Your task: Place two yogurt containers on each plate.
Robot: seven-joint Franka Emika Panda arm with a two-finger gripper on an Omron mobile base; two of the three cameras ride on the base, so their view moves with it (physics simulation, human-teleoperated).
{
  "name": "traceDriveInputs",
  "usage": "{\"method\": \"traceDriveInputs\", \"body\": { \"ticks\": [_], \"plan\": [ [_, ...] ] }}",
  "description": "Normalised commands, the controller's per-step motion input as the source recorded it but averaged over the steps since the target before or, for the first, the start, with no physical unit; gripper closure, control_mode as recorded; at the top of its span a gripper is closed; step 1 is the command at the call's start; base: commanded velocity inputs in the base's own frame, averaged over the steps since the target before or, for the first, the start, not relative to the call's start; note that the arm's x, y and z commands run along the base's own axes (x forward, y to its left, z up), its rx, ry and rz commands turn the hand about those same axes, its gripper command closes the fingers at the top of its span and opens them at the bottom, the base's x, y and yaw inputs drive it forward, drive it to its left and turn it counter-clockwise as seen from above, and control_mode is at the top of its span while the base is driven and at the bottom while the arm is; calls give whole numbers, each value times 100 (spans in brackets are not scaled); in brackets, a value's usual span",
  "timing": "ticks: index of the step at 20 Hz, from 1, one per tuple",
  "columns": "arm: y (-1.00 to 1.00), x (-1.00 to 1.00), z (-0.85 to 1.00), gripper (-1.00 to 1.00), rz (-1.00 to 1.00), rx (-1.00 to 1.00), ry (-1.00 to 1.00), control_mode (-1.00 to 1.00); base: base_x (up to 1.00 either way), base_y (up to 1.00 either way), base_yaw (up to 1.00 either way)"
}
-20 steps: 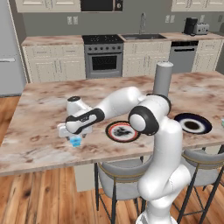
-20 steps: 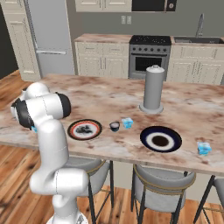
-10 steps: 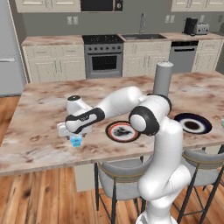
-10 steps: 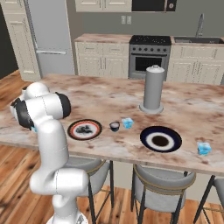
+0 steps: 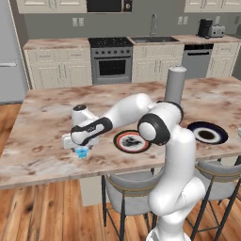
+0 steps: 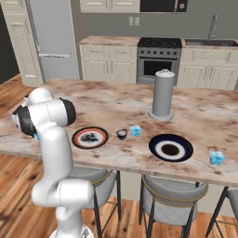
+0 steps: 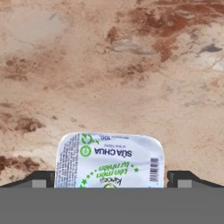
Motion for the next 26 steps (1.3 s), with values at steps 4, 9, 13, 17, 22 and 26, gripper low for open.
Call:
{"method": "traceDriveInputs", "body": {
  "ticks": [4, 9, 13, 17, 22, 26],
  "plan": [
    [4, 0, -2, -100, 0, 0, 0, -100, 0, 0, 0],
    [2, 0, -2, -100, 0, 0, 0, -100, 0, 0, 0],
    [0, 0, -9, -100, 0, 0, 0, -100, 0, 0, 0],
    [0, 0, -12, -100, 0, 0, 0, -100, 0, 0, 0],
    [0, 0, -1, 100, 0, 0, 0, -100, 0, 0, 0],
    [0, 0, 0, 100, 0, 0, 0, -100, 0, 0, 0]
  ]
}}
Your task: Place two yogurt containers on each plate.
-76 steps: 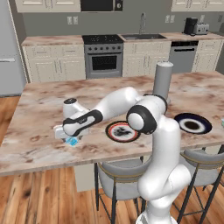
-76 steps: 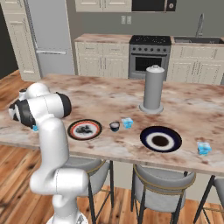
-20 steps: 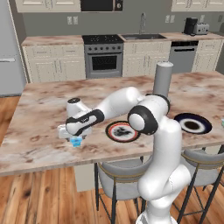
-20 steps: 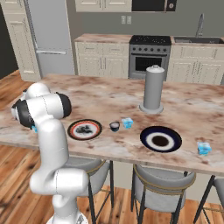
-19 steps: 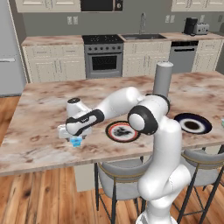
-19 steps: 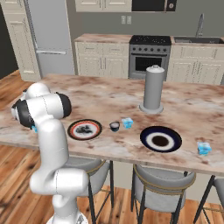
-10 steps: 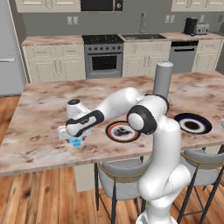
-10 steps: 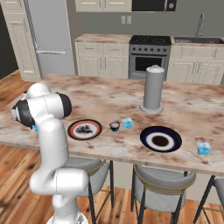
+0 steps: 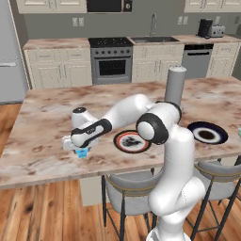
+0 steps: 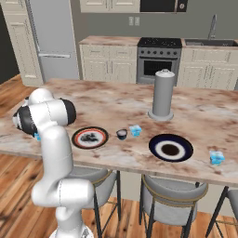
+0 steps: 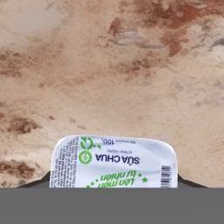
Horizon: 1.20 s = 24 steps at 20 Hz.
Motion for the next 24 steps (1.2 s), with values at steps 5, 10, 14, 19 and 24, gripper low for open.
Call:
{"method": "traceDriveInputs", "body": {
  "ticks": [5, 10, 14, 19, 24],
  "plan": [
    [-15, 0, 11, 100, 0, 0, 0, -100, 0, 0, 0],
    [-49, -3, 25, 100, 0, 0, 0, -100, 0, 0, 0],
    [-82, -1, 13, 100, 0, 0, 0, -100, 0, 0, 0],
    [-90, 0, 1, 100, 0, 0, 0, -100, 0, 0, 0],
    [-76, 1, 0, 100, 0, 0, 0, -100, 0, 0, 0]
  ]
}}
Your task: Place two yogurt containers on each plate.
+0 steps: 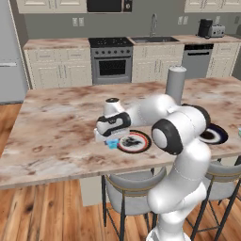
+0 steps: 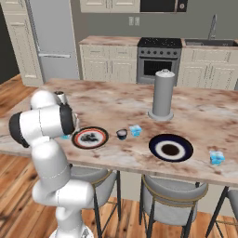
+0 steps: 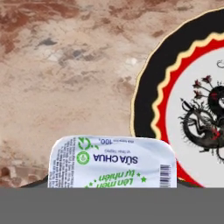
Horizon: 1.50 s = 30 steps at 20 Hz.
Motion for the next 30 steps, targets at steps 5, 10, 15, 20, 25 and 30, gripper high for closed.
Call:
{"method": "traceDriveInputs", "body": {
  "ticks": [5, 10, 15, 20, 25, 30],
  "plan": [
    [-57, 20, 0, 100, 0, 3, 0, -100, 0, 0, 0],
    [-53, 22, 4, 100, 0, 6, 2, -100, 0, 0, 0],
    [-21, 28, 0, 100, 0, 3, 8, -100, 0, 0, 0],
    [-1, 14, -16, 100, 0, 0, 3, -100, 0, 0, 0],
    [4, 0, -22, 100, 0, 0, 0, -100, 0, 0, 0],
    [5, 0, -24, 100, 0, 0, 0, -100, 0, 0, 0]
  ]
}}
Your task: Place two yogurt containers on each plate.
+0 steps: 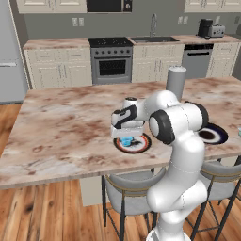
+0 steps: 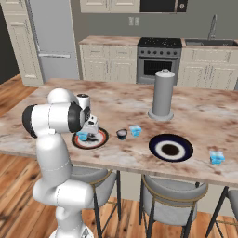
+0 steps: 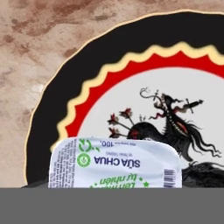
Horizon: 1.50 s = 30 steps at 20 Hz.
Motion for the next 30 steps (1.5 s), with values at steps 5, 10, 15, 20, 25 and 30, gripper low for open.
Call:
{"method": "traceDriveInputs", "body": {
  "ticks": [5, 10, 15, 20, 25, 30],
  "plan": [
    [2, 0, -4, -100, 0, 0, 0, -100, 0, 0, 0],
    [0, 0, 0, -100, 0, 0, 0, -100, 0, 0, 0],
    [0, 0, 13, -100, 0, 0, 0, -100, 0, 0, 0],
    [-2, -5, 40, -100, 0, 0, 0, -100, 0, 0, 0],
    [-37, -7, 39, -100, -1, 0, 0, -100, 0, 0, 0],
    [-65, -6, 19, -100, -4, 0, 0, -100, 0, 0, 0]
  ]
}}
